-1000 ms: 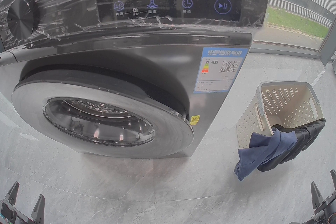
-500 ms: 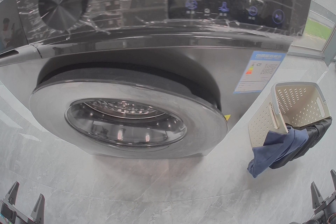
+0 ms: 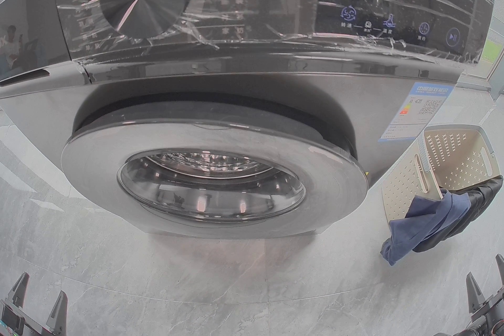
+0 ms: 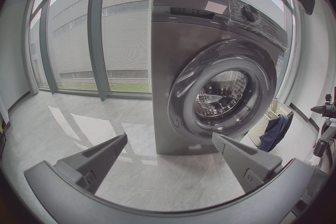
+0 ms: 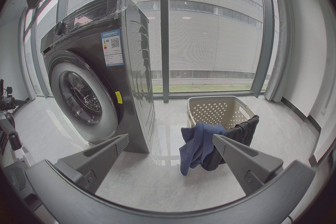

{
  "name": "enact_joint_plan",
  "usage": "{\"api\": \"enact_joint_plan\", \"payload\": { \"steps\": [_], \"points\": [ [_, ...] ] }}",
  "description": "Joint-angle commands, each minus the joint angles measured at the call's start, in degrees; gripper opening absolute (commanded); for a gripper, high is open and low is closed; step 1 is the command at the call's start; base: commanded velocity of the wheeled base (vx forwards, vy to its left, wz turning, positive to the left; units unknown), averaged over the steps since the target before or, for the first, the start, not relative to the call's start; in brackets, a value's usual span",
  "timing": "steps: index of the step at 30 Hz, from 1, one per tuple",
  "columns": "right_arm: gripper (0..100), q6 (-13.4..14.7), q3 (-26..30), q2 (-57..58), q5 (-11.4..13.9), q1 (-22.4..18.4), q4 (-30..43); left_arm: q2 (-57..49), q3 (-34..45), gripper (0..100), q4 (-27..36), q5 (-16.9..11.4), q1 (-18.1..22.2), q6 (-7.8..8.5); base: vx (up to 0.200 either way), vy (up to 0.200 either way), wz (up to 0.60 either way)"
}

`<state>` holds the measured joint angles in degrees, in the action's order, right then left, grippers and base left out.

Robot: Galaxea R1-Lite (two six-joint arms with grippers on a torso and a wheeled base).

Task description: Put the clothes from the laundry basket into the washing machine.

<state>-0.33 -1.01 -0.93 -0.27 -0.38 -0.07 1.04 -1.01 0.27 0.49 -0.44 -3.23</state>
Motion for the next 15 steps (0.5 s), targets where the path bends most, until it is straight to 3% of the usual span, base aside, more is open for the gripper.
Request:
{"api": "enact_joint_plan", "payload": {
  "steps": [1, 6, 15],
  "points": [
    [100, 0.0, 1.0, 0.9, 0.0, -0.1, 0.0, -0.8, 0.9, 100, 0.0, 0.0, 0.0, -0.02, 0.000, 0.000, 0.00],
    [100, 0.0, 1.0, 0.9, 0.0, 0.0, 0.0, -0.8, 0.9, 100, 0.0, 0.0, 0.0, -0.02, 0.000, 0.000, 0.00],
    [100, 0.0, 1.0, 0.9, 0.0, 0.0, 0.0, -0.8, 0.9, 100, 0.0, 0.0, 0.0, -0.02, 0.000, 0.200, 0.00]
  ]
}}
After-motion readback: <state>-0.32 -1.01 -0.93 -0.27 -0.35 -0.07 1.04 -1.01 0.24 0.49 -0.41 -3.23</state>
